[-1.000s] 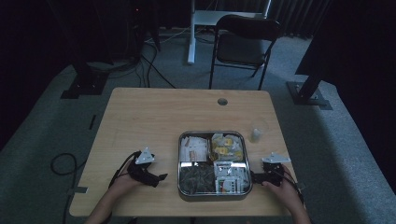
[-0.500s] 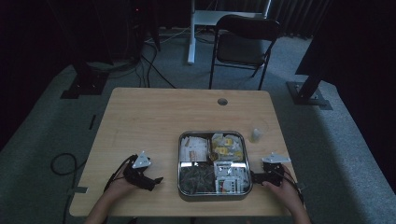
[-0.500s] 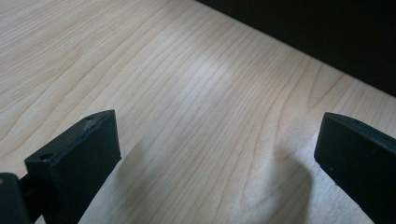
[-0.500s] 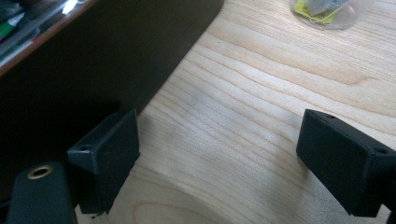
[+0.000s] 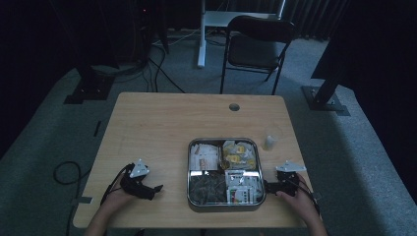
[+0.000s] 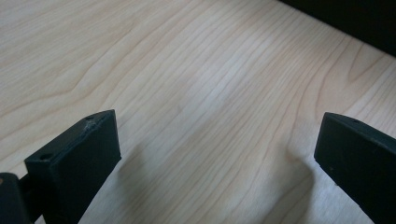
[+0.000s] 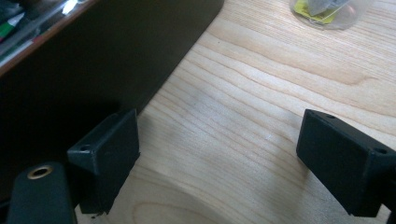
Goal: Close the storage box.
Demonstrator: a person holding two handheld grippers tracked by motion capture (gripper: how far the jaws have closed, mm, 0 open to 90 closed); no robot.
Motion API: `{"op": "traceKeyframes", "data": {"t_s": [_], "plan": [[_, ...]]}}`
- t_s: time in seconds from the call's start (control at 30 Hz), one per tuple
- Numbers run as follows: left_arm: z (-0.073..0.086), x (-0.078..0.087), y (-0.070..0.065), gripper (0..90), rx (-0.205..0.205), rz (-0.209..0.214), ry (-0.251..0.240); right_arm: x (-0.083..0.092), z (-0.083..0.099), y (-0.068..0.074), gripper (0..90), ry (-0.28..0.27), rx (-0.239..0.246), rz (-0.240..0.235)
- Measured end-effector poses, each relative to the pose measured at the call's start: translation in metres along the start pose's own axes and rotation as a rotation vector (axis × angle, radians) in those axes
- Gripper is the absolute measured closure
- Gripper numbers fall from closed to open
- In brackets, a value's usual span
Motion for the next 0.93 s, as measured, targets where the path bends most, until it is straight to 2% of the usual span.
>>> {"op": "traceKeyframes", "data": {"t_s": [0.2, 0.3, 0.4, 0.93], "plan": [[0.0051, 0.0025, 0.0037, 0.5, 0.003, -0.004, 0.006, 0.0000, 0.0000, 0.0000, 12.5, -0.001, 0.000, 0.000], [0.0080, 0.0020, 0.0056, 0.5, 0.001, -0.006, 0.031, -0.0001, 0.0000, 0.0000, 12.5, -0.001, 0.000, 0.000], [0.0092, 0.0017, 0.0066, 0.5, 0.019, 0.000, 0.040, -0.0001, 0.0000, 0.0000, 12.5, -0.001, 0.000, 0.000], [0.0092, 0.0017, 0.0067, 0.5, 0.021, 0.000, 0.040, 0.0000, -0.0001, 0.0000, 12.4, 0.000, 0.000, 0.000]]}}
Point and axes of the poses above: each handheld gripper's, and its own axes: x roughly backward along the jaws, z roughly out of its underside, y roughly to its left, the point moved 7 cm from there along -x, roughly forward along the jaws, and after that the axes turned 7 degrees about y, right-handed, at the moved point
